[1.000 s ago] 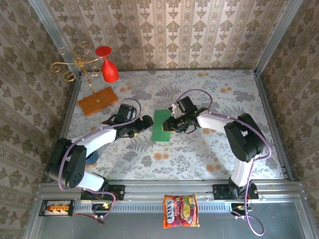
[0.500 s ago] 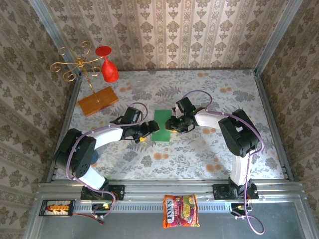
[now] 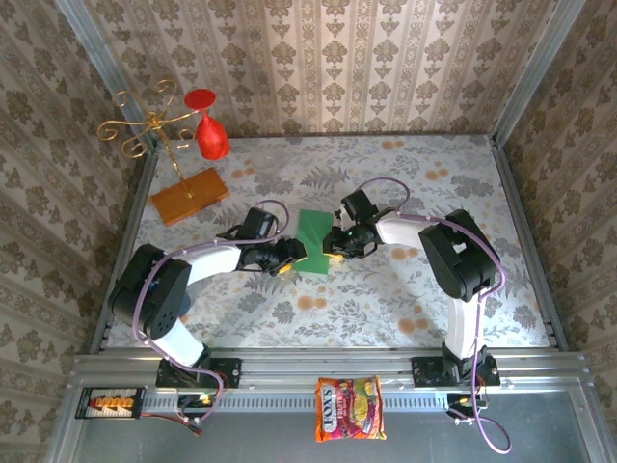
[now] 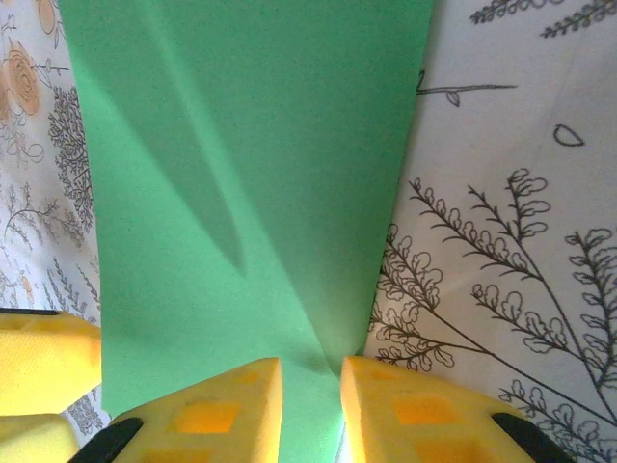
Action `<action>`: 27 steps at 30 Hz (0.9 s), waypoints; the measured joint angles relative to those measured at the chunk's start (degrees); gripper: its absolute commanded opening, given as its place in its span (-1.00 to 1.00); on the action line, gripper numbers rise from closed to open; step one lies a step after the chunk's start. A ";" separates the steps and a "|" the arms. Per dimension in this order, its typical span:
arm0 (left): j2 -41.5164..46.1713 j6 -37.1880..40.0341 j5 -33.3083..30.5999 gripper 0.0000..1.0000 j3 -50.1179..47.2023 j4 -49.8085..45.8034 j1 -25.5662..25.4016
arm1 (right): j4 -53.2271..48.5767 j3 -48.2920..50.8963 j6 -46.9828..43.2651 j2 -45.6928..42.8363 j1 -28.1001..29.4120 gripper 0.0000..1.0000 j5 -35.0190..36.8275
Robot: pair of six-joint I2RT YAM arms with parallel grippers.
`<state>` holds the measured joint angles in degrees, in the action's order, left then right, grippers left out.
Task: Fold a paper plane with a square sheet of paper (pick it up from the middle)
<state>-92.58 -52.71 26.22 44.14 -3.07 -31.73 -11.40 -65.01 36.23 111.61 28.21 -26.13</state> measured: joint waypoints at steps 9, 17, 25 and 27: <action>-4.52 0.44 4.68 -0.20 2.58 2.71 2.29 | 0.04 0.00 0.00 0.07 -0.22 -0.51 -0.39; -7.91 1.60 8.11 -0.42 5.51 4.63 4.83 | 0.04 0.00 0.00 0.11 -0.33 -0.51 -0.66; -11.45 2.82 10.69 -0.62 7.87 5.79 6.49 | 0.07 0.00 0.02 0.11 -0.35 -0.51 -0.87; -11.85 2.97 10.78 -0.65 8.04 6.08 7.06 | 0.13 0.00 0.02 0.11 -0.44 -0.50 -1.09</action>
<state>-104.42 -49.74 36.99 52.18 3.01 -24.67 -11.27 -65.01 36.25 111.72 27.77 -27.22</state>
